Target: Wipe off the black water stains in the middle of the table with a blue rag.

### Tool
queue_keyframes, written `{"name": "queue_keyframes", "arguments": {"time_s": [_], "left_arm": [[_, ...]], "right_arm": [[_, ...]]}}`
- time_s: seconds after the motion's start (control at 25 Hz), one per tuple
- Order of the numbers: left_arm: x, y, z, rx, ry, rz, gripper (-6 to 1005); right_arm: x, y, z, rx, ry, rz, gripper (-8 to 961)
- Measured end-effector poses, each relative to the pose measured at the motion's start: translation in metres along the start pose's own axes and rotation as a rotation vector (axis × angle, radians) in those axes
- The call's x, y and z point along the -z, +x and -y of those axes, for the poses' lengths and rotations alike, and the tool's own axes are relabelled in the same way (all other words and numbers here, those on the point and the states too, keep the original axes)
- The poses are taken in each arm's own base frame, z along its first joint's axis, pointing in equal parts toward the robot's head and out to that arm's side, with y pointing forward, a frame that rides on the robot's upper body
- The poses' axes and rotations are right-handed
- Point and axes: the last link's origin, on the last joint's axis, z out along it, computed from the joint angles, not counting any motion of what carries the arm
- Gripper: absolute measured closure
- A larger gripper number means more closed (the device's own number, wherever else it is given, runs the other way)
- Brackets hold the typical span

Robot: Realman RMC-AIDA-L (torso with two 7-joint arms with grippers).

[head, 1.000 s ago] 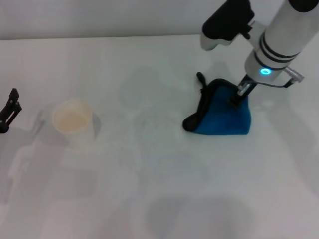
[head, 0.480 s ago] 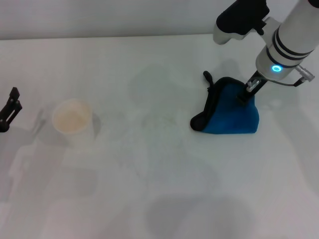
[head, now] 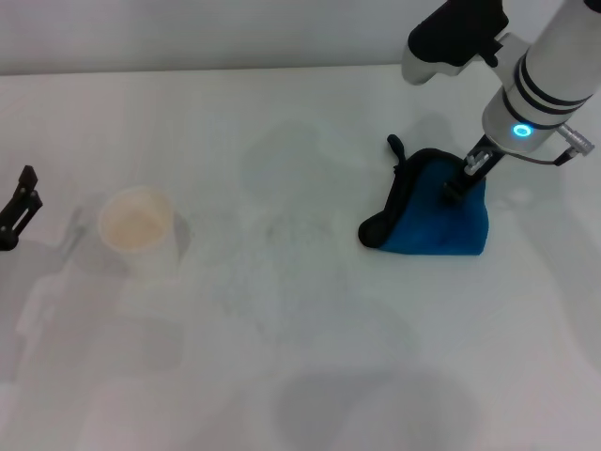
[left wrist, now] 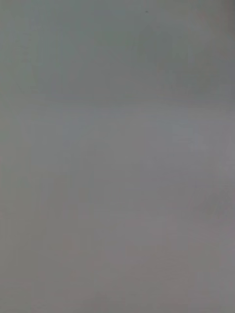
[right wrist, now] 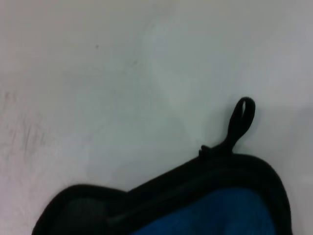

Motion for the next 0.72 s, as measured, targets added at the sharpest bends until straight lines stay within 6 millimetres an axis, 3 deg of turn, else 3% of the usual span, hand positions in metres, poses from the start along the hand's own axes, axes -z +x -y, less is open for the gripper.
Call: {"name": "queue_keyframes", "arguments": {"time_s": [0.08, 0.4, 0.72], "left_arm": [[0.001, 0.000, 0.000, 0.000, 0.001, 0.001, 112], [0.002, -0.001, 0.000, 0.002, 0.003, 0.003, 111], [-0.001, 0.000, 0.000, 0.000, -0.001, -0.001, 111]], "right_arm": [[0.001, 0.000, 0.001, -0.006, -0.001, 0.008, 763], [0.005, -0.002, 0.002, -0.006, 0.003, 0.038, 558], [0.021, 0.009, 0.028, -0.114, 0.029, 0.241, 558]]}}
